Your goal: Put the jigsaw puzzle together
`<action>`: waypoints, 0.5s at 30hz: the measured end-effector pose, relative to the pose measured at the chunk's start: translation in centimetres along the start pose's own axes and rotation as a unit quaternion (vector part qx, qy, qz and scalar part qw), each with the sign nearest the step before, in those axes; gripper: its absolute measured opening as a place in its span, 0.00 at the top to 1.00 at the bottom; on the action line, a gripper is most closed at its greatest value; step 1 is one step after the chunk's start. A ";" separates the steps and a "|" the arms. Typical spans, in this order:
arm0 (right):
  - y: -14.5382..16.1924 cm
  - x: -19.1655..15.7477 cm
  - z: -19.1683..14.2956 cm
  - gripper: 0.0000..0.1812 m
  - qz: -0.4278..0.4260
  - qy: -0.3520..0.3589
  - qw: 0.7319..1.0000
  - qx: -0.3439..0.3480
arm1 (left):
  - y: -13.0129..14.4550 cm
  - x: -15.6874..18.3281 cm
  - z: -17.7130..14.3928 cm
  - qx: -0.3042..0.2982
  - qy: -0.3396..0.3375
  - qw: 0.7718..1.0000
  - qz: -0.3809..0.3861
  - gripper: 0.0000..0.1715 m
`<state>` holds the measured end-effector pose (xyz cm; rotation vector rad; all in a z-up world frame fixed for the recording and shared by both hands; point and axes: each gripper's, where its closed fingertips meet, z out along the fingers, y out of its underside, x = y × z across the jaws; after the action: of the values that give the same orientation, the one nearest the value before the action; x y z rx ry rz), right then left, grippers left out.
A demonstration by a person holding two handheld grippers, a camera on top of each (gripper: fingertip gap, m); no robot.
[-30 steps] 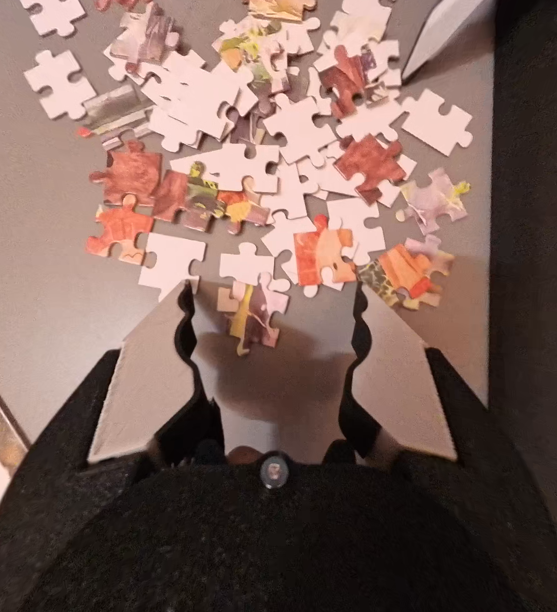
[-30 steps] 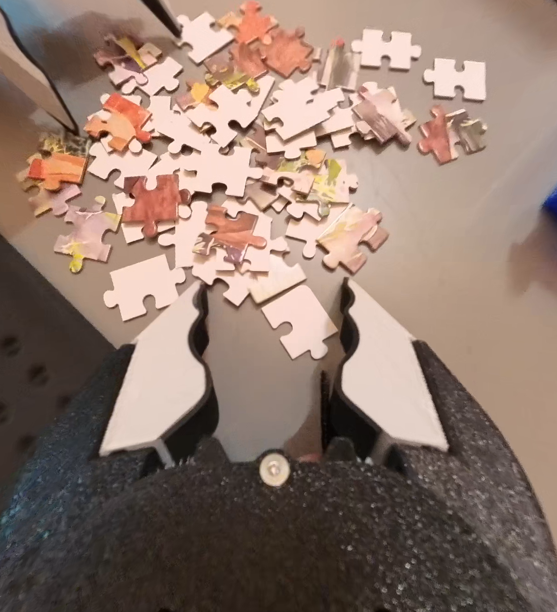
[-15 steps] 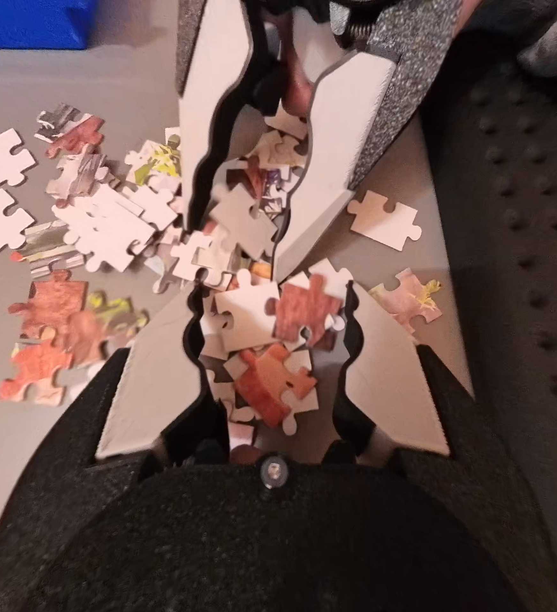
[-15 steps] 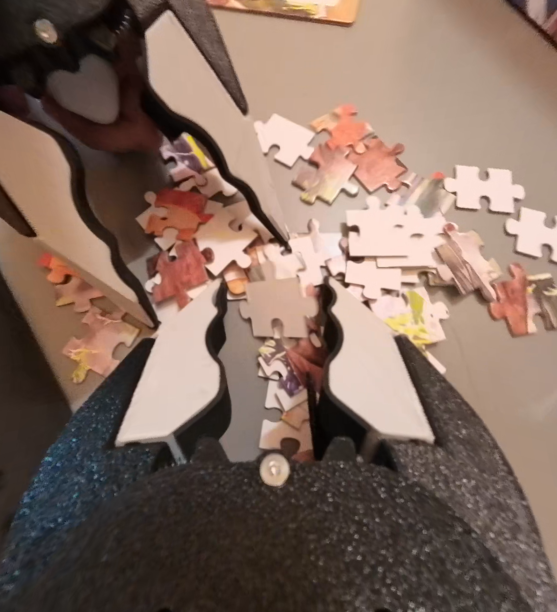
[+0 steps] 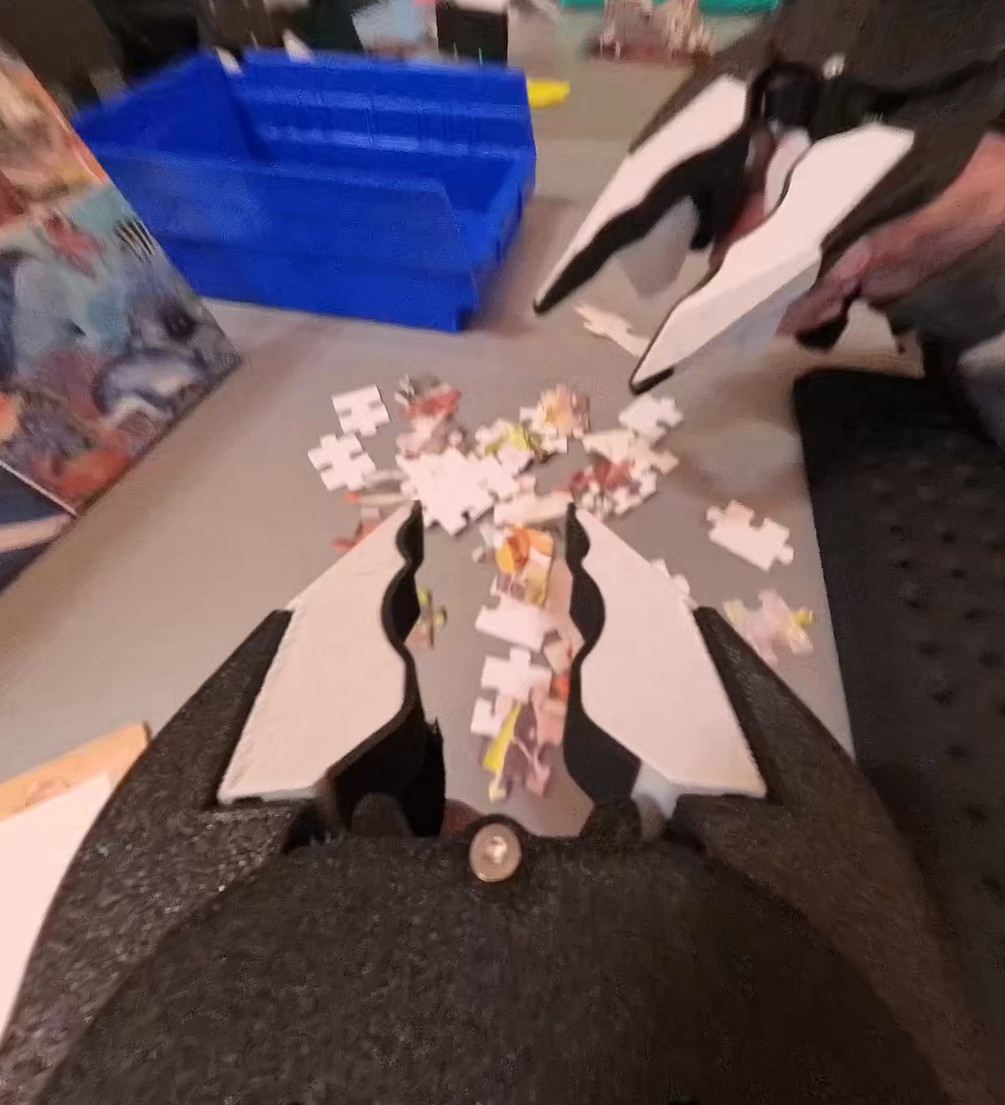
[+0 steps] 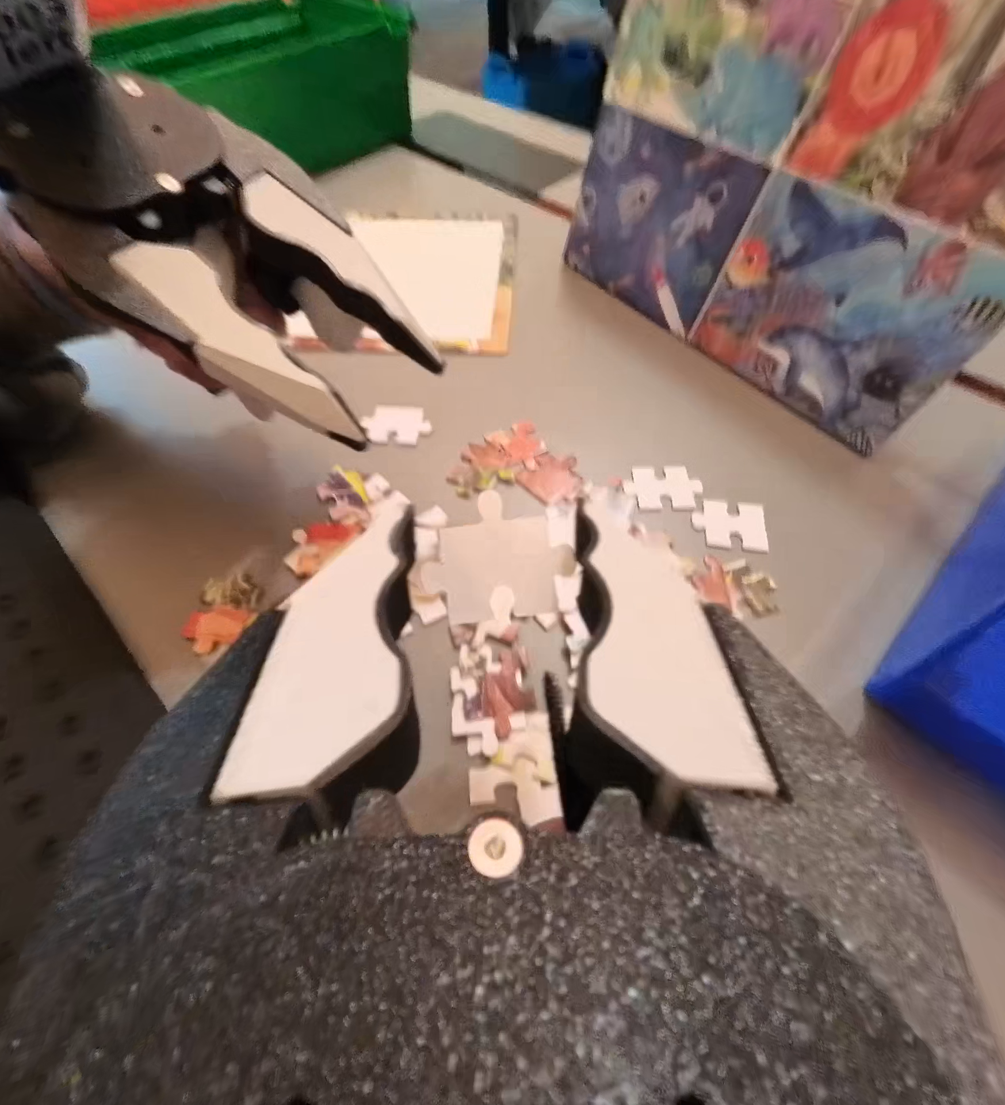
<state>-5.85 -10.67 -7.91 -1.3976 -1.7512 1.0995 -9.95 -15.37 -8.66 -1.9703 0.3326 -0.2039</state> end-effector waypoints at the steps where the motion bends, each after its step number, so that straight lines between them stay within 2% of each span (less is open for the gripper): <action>1: 1.5 0.5 0.1 0.60 0.012 0.001 0.999 -0.035 | 1.7 0.2 -0.1 -0.041 0.012 0.999 -0.005 0.66; 3: 4.4 1.7 -0.1 0.57 0.032 0.012 0.996 -0.078 | 5.9 0.9 -0.7 -0.137 0.041 0.990 0.002 0.58; 6: 9.3 2.4 -1.9 0.51 0.050 0.015 0.985 -0.165 | 10.8 0.8 -1.6 -0.238 0.034 0.969 0.054 0.49; 9: 13.7 4.3 -4.3 0.51 0.059 0.053 0.968 -0.238 | 11.3 1.1 -1.8 -0.242 0.053 0.968 0.033 0.47; 11: 14.0 4.7 -4.9 0.62 0.052 0.055 0.972 -0.222 | 11.6 0.4 -1.4 -0.241 0.044 0.969 0.023 0.45; 15: 13.6 4.9 -4.1 0.74 0.035 0.050 0.979 -0.195 | 11.1 0.3 -0.4 -0.225 0.036 0.974 0.011 0.47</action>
<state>2.59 -3.85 -18.29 -1.7247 -1.9258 0.7282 -11.36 -20.05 -18.65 -2.4084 0.4790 -0.1984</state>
